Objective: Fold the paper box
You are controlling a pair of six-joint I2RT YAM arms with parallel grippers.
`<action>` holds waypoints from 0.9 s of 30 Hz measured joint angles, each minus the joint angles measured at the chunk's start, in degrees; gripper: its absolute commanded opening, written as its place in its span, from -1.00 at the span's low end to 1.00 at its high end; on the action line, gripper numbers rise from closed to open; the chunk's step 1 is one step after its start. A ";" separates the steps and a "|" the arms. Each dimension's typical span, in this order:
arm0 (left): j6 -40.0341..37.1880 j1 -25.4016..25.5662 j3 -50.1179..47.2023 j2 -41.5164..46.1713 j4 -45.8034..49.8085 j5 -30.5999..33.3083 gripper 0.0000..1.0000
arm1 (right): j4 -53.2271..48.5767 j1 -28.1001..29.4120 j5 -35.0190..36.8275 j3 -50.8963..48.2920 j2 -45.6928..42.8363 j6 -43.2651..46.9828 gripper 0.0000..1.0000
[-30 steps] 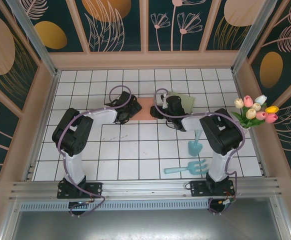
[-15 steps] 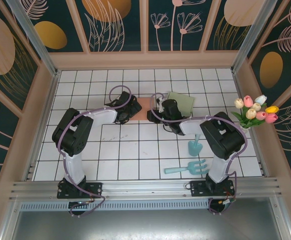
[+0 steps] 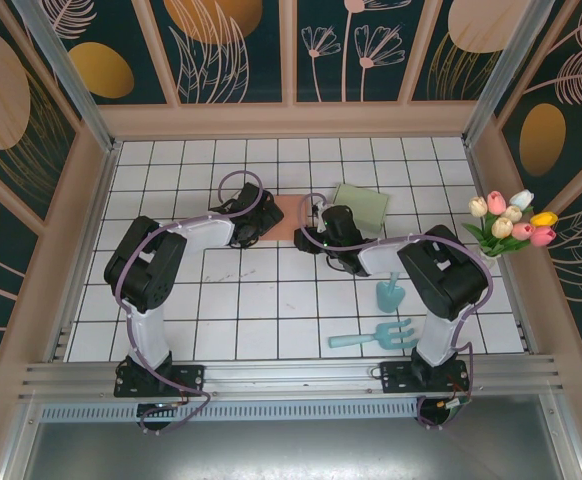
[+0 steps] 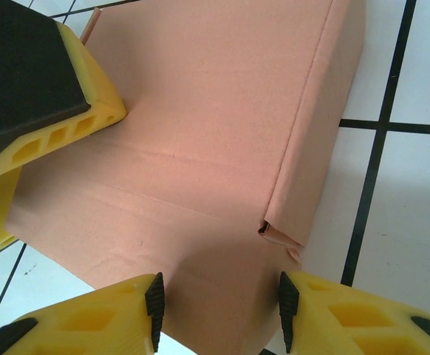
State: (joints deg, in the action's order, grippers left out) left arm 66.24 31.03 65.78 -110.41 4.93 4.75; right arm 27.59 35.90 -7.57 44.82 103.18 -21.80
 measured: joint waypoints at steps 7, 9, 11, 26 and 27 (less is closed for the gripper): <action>0.00 0.00 0.00 0.00 -0.02 0.02 0.78 | 0.46 0.00 -0.42 -0.26 0.00 -0.20 -0.15; -0.02 0.00 0.00 0.00 -0.02 0.04 0.78 | 0.50 0.00 -0.63 -0.28 0.00 -0.20 -0.15; -0.02 0.00 0.00 -0.02 -0.04 0.04 0.78 | 0.76 0.00 -0.79 -0.39 0.00 -0.20 -0.16; -0.17 -0.02 -0.04 -0.11 -0.42 0.24 0.78 | 2.34 0.00 0.04 -0.66 0.79 0.76 -0.16; -0.17 -0.02 -0.04 -0.13 -0.42 0.24 0.78 | 2.47 0.04 0.26 -0.66 0.85 0.94 -0.16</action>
State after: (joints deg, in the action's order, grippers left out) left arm 66.06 31.00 65.73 -110.54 4.51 4.99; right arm 30.06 35.94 -7.31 44.16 104.03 -20.86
